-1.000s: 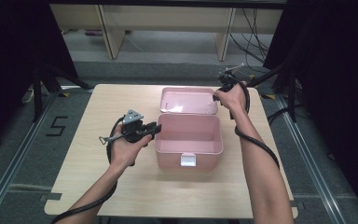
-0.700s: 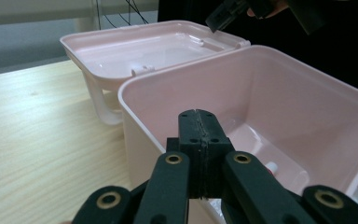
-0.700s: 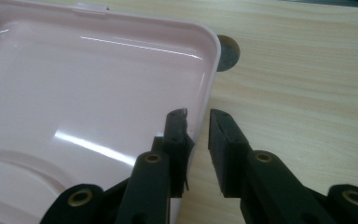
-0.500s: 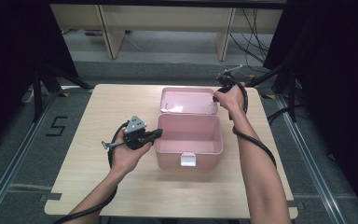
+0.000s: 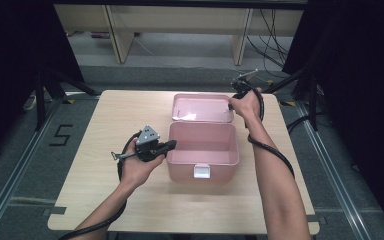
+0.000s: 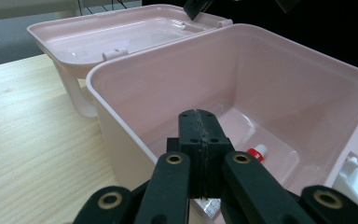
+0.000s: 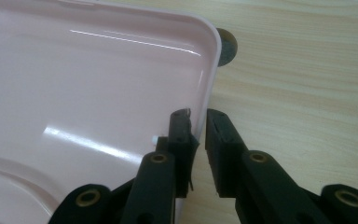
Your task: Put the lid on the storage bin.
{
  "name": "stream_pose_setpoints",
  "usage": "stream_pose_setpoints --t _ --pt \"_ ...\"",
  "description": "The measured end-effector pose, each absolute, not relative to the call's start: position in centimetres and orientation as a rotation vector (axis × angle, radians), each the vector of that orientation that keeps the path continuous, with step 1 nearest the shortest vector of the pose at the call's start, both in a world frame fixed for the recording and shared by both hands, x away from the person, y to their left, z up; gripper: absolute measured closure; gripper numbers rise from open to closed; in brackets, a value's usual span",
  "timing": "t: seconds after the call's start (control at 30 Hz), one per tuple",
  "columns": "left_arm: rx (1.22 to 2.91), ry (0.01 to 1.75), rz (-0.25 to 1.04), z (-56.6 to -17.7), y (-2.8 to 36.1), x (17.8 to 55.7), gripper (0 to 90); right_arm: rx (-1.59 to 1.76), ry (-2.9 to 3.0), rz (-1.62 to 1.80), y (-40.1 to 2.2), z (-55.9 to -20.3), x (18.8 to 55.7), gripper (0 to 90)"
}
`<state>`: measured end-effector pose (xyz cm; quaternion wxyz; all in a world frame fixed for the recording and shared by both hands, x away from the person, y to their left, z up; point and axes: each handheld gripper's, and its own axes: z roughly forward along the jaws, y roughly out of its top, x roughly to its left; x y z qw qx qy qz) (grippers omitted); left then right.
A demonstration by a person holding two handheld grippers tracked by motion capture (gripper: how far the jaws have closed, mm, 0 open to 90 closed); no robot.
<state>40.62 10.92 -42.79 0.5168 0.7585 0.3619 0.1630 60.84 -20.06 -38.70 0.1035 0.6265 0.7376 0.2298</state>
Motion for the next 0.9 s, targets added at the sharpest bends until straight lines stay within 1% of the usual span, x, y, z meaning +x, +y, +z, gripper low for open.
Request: stream_pose_setpoints --t 0.43,0.63,0.9 --pt "1.843 0.869 0.373 -43.31 10.41 40.43 89.8 1.821 2.161 0.620 -19.50 -38.59 60.95 83.6" --pt "1.870 0.881 0.397 -43.23 10.02 40.32 89.9 1.838 2.140 0.615 -19.35 -38.54 60.86 84.4" --pt "1.818 0.836 0.412 -42.86 10.50 39.92 90.0 1.860 2.123 0.631 -19.36 -38.55 60.84 85.1"
